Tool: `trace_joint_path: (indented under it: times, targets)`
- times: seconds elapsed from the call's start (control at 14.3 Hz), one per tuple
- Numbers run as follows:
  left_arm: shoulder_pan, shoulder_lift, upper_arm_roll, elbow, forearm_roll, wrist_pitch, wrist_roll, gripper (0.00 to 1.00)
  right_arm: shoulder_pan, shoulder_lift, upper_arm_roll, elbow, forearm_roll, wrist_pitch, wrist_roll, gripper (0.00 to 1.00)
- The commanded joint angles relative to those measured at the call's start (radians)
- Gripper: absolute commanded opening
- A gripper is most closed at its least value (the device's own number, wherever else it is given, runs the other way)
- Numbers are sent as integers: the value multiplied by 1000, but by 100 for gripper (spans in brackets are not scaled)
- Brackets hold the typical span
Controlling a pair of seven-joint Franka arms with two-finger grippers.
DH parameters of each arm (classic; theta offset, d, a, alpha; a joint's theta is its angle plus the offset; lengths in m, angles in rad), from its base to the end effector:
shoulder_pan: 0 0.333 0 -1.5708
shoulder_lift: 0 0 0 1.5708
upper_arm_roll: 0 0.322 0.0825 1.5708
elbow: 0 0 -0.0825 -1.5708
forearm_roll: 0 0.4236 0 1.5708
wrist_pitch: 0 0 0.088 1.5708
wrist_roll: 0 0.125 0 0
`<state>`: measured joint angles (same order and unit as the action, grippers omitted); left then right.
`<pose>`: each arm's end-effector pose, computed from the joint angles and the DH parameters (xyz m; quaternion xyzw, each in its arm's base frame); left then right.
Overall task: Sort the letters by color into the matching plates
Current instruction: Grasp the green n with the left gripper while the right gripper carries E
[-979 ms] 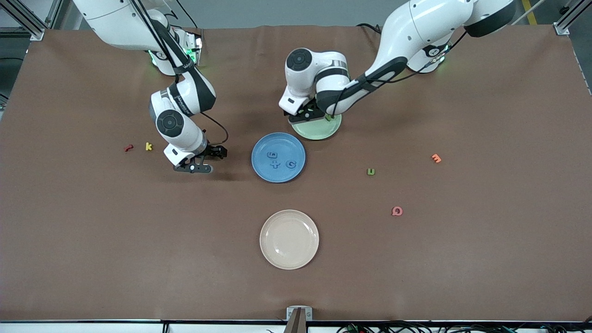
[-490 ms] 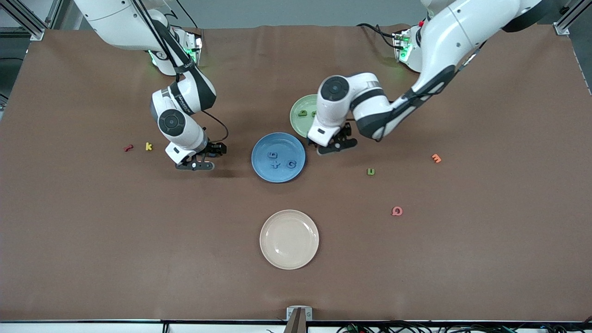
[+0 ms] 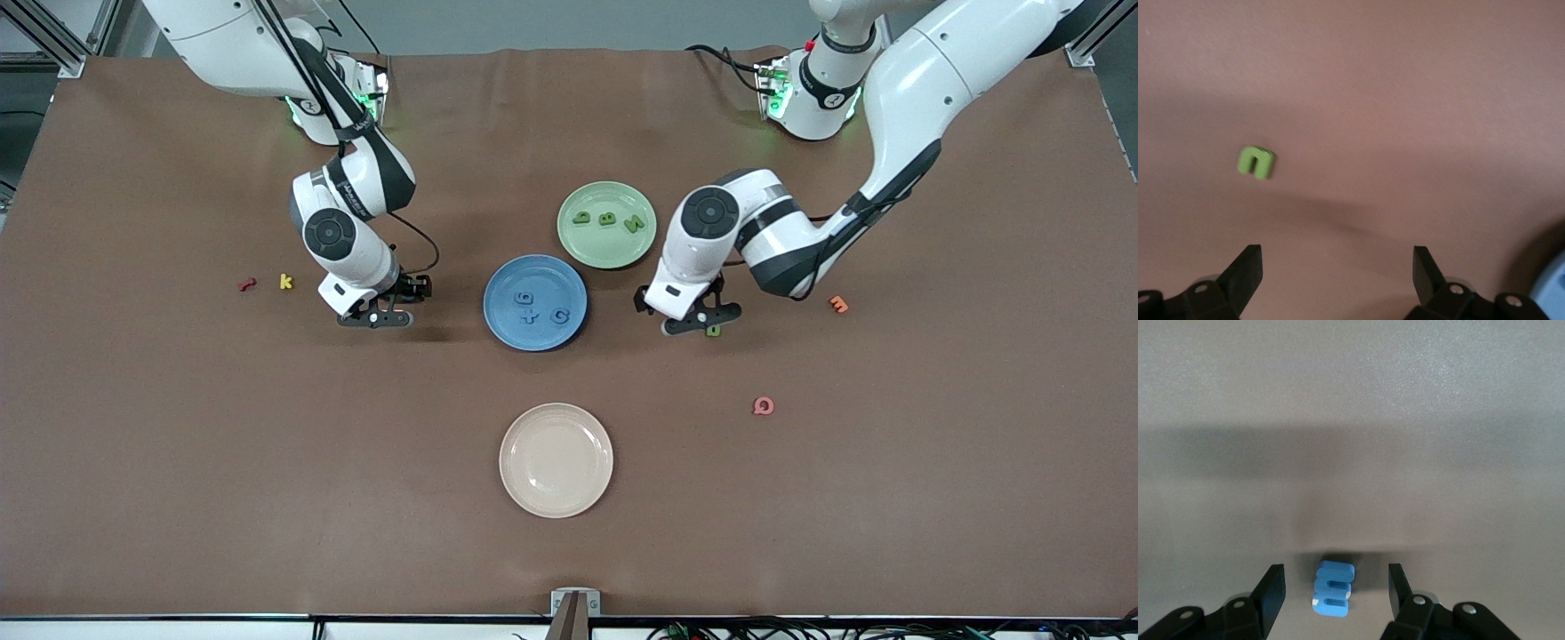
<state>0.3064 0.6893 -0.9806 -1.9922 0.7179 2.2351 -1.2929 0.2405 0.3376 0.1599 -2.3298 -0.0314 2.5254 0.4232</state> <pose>0.5051 -0.3659 0.2005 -0.9935 -0.1123 0.0194 0.0076 0.4781 0.2086 0.1365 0.9975 -0.0006 -0.0701 0.0105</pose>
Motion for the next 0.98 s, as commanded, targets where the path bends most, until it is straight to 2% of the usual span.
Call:
trace_joint_path:
  times: [0.0, 0.21, 0.42, 0.77, 0.91]
  targets:
    - [43, -25, -15, -60, 43, 47, 15, 99, -15, -29, 12, -46, -15, 16, 9, 70]
    - [94, -19, -13, -105, 112, 101, 33, 99, -13, -25, 12, -54, -13, 18, 12, 67]
    - [131, -17, -12, -129, 115, 107, 131, 99, -12, -14, 12, -54, -12, 19, 19, 67]
    - [123, 1, 45, -122, 123, 144, 225, 99, -9, -3, 12, -51, -4, 23, 22, 58]
    - [120, 13, 66, -116, 184, 165, 225, 99, -7, 3, 12, -51, -2, 38, 22, 56]
